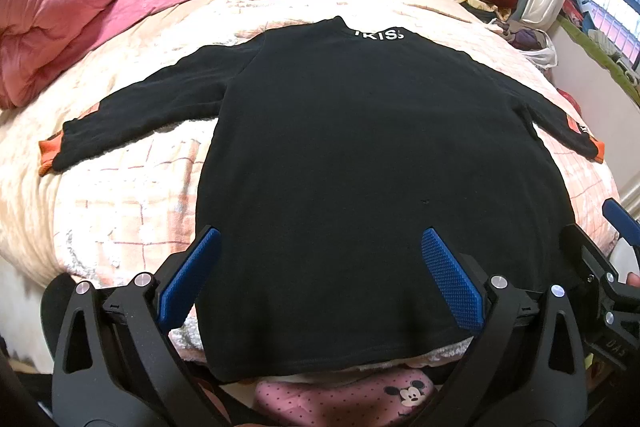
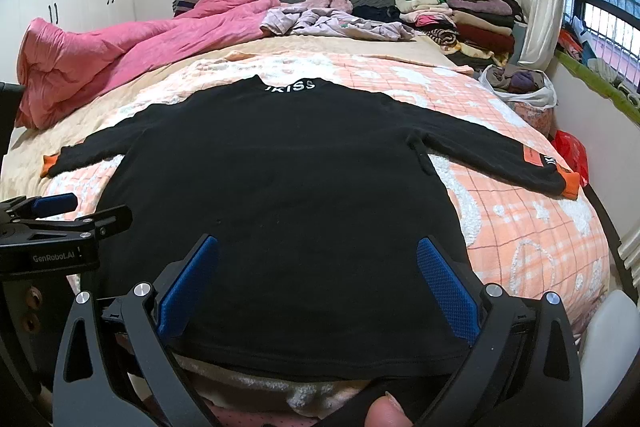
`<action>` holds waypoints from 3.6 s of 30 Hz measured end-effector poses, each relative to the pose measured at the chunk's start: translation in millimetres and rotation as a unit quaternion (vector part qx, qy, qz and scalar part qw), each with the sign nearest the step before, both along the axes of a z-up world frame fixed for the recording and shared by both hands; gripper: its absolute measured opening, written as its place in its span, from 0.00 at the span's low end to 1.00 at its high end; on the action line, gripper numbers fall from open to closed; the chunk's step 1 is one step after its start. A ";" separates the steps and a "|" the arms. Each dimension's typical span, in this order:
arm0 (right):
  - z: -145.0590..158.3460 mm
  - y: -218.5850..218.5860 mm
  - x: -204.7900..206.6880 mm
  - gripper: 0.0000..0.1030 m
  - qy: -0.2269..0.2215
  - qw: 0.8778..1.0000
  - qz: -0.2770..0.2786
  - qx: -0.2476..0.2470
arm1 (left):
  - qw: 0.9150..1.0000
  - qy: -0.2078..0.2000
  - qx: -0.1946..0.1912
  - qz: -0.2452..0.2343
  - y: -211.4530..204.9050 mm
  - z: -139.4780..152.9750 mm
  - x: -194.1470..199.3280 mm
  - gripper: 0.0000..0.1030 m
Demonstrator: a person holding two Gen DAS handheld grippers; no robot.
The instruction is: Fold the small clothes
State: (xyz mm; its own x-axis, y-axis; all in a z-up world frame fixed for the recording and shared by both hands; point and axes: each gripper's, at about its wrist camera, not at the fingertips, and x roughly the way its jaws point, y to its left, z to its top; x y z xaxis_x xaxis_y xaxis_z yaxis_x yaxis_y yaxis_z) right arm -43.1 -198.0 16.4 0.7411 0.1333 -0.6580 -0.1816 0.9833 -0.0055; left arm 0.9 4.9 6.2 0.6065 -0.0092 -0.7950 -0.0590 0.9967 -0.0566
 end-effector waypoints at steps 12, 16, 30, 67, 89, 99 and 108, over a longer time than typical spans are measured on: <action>-1.2 0.3 11.6 0.96 0.008 1.000 0.000 0.006 | 1.000 -0.001 0.006 0.002 -0.3 -1.5 6.6 0.91; 0.1 -3.5 19.3 0.96 0.010 1.000 -0.006 0.010 | 1.000 0.001 0.006 -0.001 -2.3 -1.3 13.9 0.91; 3.8 -12.8 64.4 0.96 0.032 0.999 -0.015 0.030 | 1.000 0.014 0.013 -0.008 -12.8 -3.7 60.0 0.91; 48.2 -82.2 206.7 0.96 0.008 0.986 -0.156 0.063 | 0.999 0.015 -0.024 -0.018 -45.5 28.6 212.9 0.91; -1.5 -246.2 202.9 0.96 0.013 0.923 -0.373 0.096 | 0.997 0.029 -0.014 -0.073 -96.6 -9.1 266.2 0.91; -52.5 -314.1 189.7 0.96 0.052 0.875 -0.456 0.154 | 0.993 0.040 -0.004 -0.107 -122.9 -38.5 275.5 0.91; -83.1 -352.6 199.4 0.96 0.059 0.856 -0.456 0.235 | 0.994 0.034 0.003 -0.104 -121.5 -52.2 281.4 0.91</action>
State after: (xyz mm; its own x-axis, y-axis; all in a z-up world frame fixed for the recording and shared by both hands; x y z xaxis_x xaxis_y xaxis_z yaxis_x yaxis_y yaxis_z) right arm 156.3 -550.6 -66.7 0.6098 -0.1953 -0.7682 0.6911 0.6056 0.3946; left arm 282.2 -116.6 -46.0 0.5366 -0.1244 -0.8346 0.1451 0.9879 -0.0539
